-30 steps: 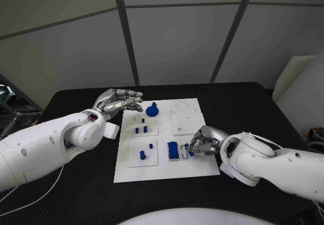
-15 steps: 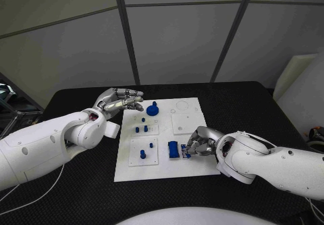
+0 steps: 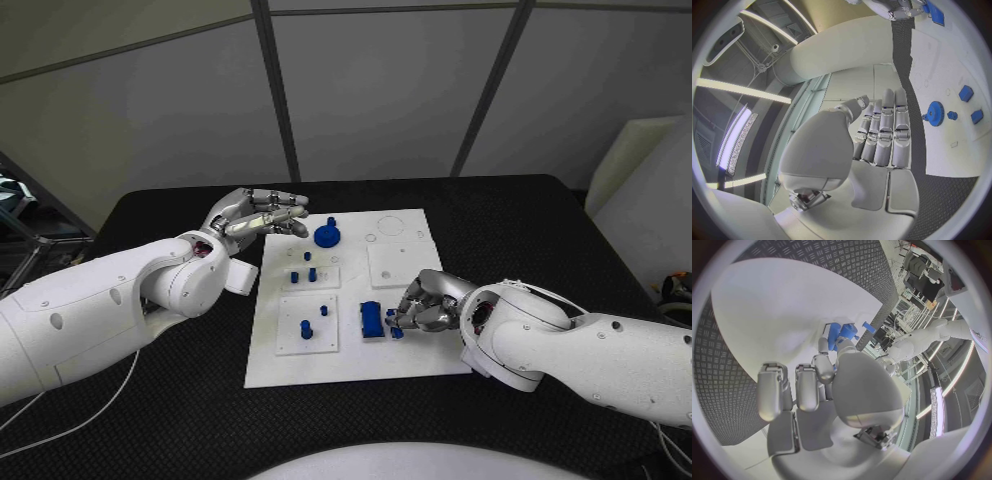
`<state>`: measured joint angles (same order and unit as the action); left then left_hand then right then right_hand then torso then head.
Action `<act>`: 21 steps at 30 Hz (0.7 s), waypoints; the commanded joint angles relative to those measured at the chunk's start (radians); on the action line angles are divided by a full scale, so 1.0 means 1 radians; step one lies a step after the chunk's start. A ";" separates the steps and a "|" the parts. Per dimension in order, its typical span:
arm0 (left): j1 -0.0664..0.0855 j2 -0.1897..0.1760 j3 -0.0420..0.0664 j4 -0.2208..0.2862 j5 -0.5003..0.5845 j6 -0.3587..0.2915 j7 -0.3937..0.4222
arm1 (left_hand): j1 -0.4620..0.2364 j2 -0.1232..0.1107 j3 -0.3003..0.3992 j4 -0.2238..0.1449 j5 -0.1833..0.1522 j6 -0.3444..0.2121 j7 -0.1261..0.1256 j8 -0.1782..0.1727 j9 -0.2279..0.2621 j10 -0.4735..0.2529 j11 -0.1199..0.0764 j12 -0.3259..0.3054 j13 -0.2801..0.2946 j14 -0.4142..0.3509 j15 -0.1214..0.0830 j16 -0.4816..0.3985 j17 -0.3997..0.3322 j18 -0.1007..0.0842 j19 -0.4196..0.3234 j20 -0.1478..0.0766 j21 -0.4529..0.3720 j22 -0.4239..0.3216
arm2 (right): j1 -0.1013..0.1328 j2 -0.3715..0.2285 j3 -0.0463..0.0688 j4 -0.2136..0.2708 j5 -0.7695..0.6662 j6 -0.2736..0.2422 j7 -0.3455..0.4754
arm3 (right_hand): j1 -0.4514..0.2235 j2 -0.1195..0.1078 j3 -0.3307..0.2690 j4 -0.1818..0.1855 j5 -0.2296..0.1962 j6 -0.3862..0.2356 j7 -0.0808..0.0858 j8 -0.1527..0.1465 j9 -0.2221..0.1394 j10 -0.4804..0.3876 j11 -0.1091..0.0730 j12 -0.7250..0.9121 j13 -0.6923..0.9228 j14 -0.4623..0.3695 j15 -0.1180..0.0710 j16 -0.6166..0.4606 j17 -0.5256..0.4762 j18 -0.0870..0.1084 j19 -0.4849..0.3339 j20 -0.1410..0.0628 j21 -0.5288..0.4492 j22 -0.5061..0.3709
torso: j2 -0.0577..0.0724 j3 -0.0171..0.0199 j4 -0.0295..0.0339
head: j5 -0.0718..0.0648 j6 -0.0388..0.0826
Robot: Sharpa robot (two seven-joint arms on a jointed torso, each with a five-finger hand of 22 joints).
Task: Assemble the parts on the task board
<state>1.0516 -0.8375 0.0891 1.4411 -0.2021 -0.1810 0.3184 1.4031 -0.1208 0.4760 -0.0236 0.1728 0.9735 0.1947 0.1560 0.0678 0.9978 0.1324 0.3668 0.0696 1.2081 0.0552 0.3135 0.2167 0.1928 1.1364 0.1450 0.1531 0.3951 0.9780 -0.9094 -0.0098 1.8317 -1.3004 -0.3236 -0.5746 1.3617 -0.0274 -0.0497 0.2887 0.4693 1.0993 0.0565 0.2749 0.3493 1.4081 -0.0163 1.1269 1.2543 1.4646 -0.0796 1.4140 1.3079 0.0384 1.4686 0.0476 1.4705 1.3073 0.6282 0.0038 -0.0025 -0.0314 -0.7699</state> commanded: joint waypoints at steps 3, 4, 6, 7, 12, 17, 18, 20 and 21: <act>0.002 -0.001 0.001 0.003 0.003 0.010 0.002 | -0.004 0.005 -0.006 0.000 -0.004 -0.002 0.009 0.004 -0.002 0.003 0.000 -0.006 -0.001 0.006 0.001 -0.003 0.002 -0.013 0.009 0.000 -0.005 -0.001 | -0.001 0.001 -0.001 -0.004 -0.046 0.006 -0.005 | -0.010 0.001 -0.010 0.000 0.003 0.012 -0.002 0.011 0.006 0.007 -0.003 0.005 0.002 0.060 0.001 0.004 0.013 -0.008 0.018 -0.009 0.004 0.176 | 0.001 -0.0002 0.0008 | 0.000 0.000; 0.002 -0.001 0.001 0.003 0.003 0.011 0.002 | -0.004 0.005 -0.006 0.000 -0.004 -0.002 0.009 0.004 -0.002 0.003 0.000 -0.006 -0.001 0.006 0.001 -0.003 0.002 -0.013 0.009 0.000 -0.005 -0.001 | -0.001 0.001 -0.001 -0.004 -0.053 0.006 -0.005 | -0.011 0.002 -0.011 0.000 0.003 0.013 -0.003 0.013 0.007 0.008 -0.003 0.006 0.003 0.060 0.001 0.005 0.014 -0.008 0.019 -0.009 0.004 0.177 | 0.001 -0.0002 0.0008 | 0.000 0.000; 0.002 -0.001 0.001 0.003 0.003 0.011 0.001 | -0.004 0.005 -0.006 0.000 -0.004 -0.002 0.009 0.004 -0.002 0.003 0.000 -0.006 -0.001 0.006 0.001 -0.003 0.002 -0.013 0.009 0.000 -0.005 -0.001 | -0.001 0.001 -0.001 -0.005 -0.067 0.008 -0.006 | -0.012 0.002 -0.013 -0.001 0.003 0.016 -0.005 0.016 0.010 0.009 -0.005 0.008 0.004 0.060 0.000 0.005 0.014 -0.008 0.019 -0.010 0.005 0.177 | 0.000 0.0000 0.0011 | 0.000 -0.001; 0.002 -0.002 0.001 0.003 0.003 0.012 0.001 | -0.004 0.005 -0.006 0.000 -0.004 -0.002 0.009 0.004 -0.002 0.003 0.000 -0.006 -0.001 0.006 0.001 -0.003 0.002 -0.013 0.009 0.000 -0.005 -0.001 | -0.001 0.001 -0.001 -0.005 -0.075 0.009 -0.007 | -0.012 0.002 -0.013 -0.001 0.003 0.016 -0.006 0.017 0.011 0.009 -0.005 0.009 0.005 0.060 -0.001 0.005 0.014 -0.008 0.019 -0.010 0.005 0.177 | 0.000 0.0000 0.0010 | 0.000 -0.001; 0.002 -0.003 0.001 0.004 0.003 0.013 -0.001 | -0.004 0.005 -0.006 0.000 -0.004 -0.002 0.009 0.004 -0.002 0.003 0.000 -0.006 -0.001 0.006 0.001 -0.003 0.002 -0.013 0.009 0.000 -0.005 -0.001 | -0.001 0.000 -0.001 -0.006 -0.115 0.020 -0.011 | -0.010 0.003 -0.015 -0.003 0.003 0.020 -0.009 0.024 0.017 0.012 -0.008 0.015 0.010 0.061 -0.003 0.005 0.015 -0.008 0.019 -0.012 0.005 0.178 | 0.000 0.0002 0.0000 | 0.000 -0.003; 0.002 -0.003 0.001 0.004 0.003 0.014 -0.001 | -0.005 0.005 -0.006 0.001 -0.004 -0.003 0.009 0.003 -0.002 0.003 0.001 -0.007 -0.001 0.007 0.001 -0.006 0.002 -0.013 0.010 0.000 -0.006 -0.003 | -0.001 0.000 -0.001 -0.009 -0.129 0.035 -0.012 | -0.032 -0.004 -0.035 0.001 -0.009 0.019 -0.011 0.036 0.028 0.015 -0.010 0.018 0.013 0.061 -0.005 0.005 0.015 -0.008 0.019 -0.015 0.005 0.178 | 0.001 0.0003 -0.0007 | 0.000 -0.002; 0.002 -0.003 0.001 0.004 0.003 0.014 -0.001 | -0.005 0.005 -0.006 0.001 -0.004 -0.003 0.009 0.003 -0.002 0.003 0.001 -0.007 -0.001 0.007 0.001 -0.006 0.002 -0.013 0.010 0.000 -0.006 -0.003 | -0.001 0.000 -0.001 -0.009 -0.130 0.037 -0.012 | -0.039 -0.004 -0.039 0.002 -0.010 0.018 -0.011 0.038 0.030 0.015 -0.010 0.018 0.013 0.060 -0.006 0.005 0.015 -0.008 0.019 -0.016 0.004 0.178 | 0.001 0.0003 -0.0004 | 0.000 -0.003; 0.002 -0.003 0.001 0.004 0.003 0.014 -0.001 | -0.005 0.005 -0.006 0.001 -0.004 -0.003 0.009 0.003 -0.002 0.003 0.001 -0.007 -0.001 0.007 0.001 -0.006 0.002 -0.013 0.010 0.000 -0.006 -0.003 | -0.001 0.001 -0.001 -0.009 -0.132 0.038 -0.011 | -0.056 -0.004 -0.051 0.002 -0.022 0.016 -0.010 0.042 0.035 0.015 -0.010 0.018 0.014 0.061 -0.005 0.005 0.015 -0.008 0.019 -0.016 0.004 0.178 | 0.001 0.0005 0.0004 | -0.001 -0.003; 0.002 -0.003 0.001 0.004 0.003 0.014 -0.001 | -0.005 0.005 -0.006 0.001 -0.004 -0.003 0.009 0.003 -0.002 0.003 0.001 -0.007 -0.001 0.007 0.001 -0.006 0.002 -0.013 0.010 0.000 -0.006 -0.003 | -0.001 0.002 -0.001 -0.009 -0.133 0.038 -0.011 | -0.066 -0.002 -0.058 0.002 -0.034 0.015 -0.010 0.044 0.037 0.016 -0.009 0.019 0.015 0.060 -0.005 0.004 0.015 -0.008 0.019 -0.016 0.004 0.177 | 0.001 0.0006 0.0003 | 0.000 -0.003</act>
<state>1.0517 -0.8406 0.0891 1.4428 -0.2021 -0.1790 0.3147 1.4031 -0.1208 0.4760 -0.0236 0.1728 0.9699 0.1984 0.1559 0.0678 0.9978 0.1324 0.3628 0.0699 1.2081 0.0552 0.3136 0.2176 0.1929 1.1363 0.1450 0.1531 0.3926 0.9766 -0.9094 -0.0112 1.8215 -1.4024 -0.3032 -0.5831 1.3044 -0.0293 -0.1015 0.2909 0.4441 1.1183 0.0429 0.3158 0.3850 1.4187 -0.0271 1.1450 1.2685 1.4647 -0.0794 1.4140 1.3077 0.0384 1.4653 0.0369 1.4705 1.3073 0.6285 0.0039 -0.0024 -0.0314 -0.7724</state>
